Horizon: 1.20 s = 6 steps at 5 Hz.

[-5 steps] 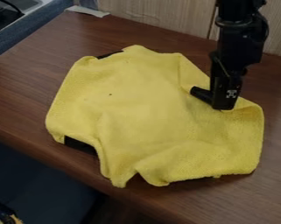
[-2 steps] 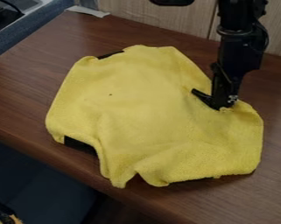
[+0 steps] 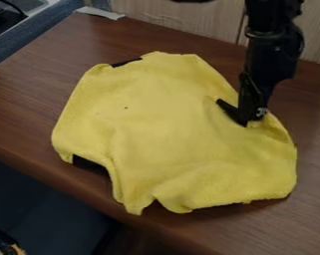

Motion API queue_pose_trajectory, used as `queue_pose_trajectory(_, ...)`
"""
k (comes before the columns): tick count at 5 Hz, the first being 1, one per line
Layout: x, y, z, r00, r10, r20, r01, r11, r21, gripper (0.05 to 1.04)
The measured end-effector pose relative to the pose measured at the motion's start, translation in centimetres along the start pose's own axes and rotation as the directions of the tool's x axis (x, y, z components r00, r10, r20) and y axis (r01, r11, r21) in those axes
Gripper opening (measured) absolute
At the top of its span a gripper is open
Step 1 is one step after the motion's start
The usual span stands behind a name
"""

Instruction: Fold the cloth from top right to bottom left

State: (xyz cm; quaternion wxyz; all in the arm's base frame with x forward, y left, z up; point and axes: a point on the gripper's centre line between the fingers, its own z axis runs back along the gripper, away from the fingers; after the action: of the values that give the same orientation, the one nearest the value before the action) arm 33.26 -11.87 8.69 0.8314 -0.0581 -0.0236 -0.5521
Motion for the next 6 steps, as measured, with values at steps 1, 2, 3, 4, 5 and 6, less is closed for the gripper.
queue_pose_trajectory(1, 0.1, 0.1, 3.4, 0.999, 0.006, 0.043, -0.009, 0.998, 0.062, 0.059)
queue_pose_trajectory(2, -0.1, -0.3, 5.6, 0.998, 0.015, 0.061, -0.021, 0.995, 0.098, 0.059)
queue_pose_trajectory(3, -1.4, -1.2, 7.6, 0.996, 0.018, 0.082, -0.029, 0.991, 0.134, 0.059)
queue_pose_trajectory(4, -4.3, -2.5, 7.9, 0.995, 0.059, 0.084, -0.070, 0.988, 0.138, 0.059)
queue_pose_trajectory(5, -6.9, -3.8, 7.5, 0.991, 0.084, 0.102, -0.097, 0.986, 0.138, 0.059)
queue_pose_trajectory(6, -8.9, -4.8, 6.2, 0.991, 0.089, 0.101, -0.103, 0.984, 0.145, 0.059)
